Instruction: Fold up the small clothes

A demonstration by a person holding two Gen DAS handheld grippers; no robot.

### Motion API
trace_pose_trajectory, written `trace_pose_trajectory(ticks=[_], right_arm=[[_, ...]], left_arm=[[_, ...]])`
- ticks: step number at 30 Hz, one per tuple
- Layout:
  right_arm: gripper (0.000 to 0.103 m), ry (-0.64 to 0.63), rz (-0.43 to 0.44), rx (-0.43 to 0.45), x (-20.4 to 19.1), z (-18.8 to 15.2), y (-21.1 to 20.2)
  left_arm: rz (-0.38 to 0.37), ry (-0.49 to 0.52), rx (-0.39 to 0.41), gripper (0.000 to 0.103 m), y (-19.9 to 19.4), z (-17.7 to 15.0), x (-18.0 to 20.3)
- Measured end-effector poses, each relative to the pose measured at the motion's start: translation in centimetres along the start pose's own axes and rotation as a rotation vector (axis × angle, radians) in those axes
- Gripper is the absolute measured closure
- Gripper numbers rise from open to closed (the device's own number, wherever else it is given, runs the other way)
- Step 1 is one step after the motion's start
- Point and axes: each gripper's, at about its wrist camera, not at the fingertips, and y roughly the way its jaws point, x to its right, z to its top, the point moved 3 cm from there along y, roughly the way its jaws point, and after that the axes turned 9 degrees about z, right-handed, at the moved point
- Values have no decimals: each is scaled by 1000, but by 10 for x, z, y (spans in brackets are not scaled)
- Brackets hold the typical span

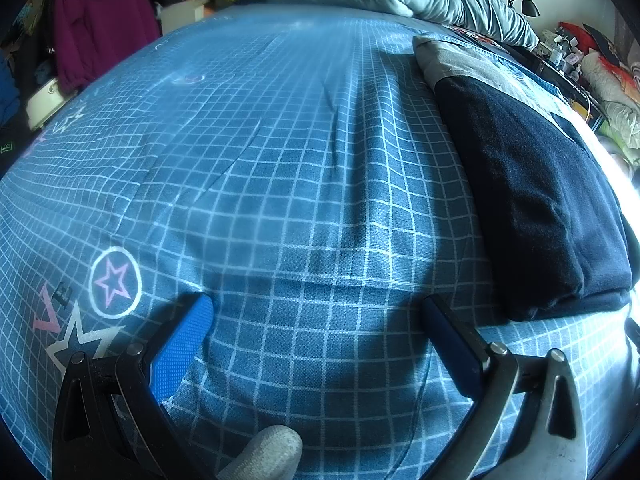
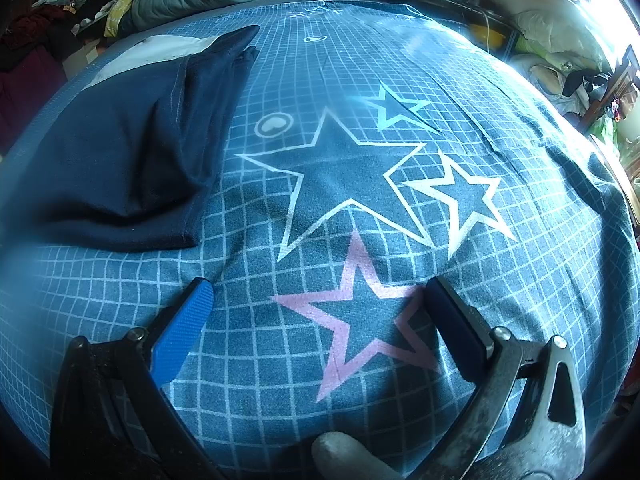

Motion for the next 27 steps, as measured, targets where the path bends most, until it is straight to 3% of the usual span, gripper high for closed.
trace_pose_trajectory(ticks=[27], right_arm=[[0, 4, 7, 0, 1, -2, -2]], left_arm=[[0, 1, 0, 0, 0, -1, 2]])
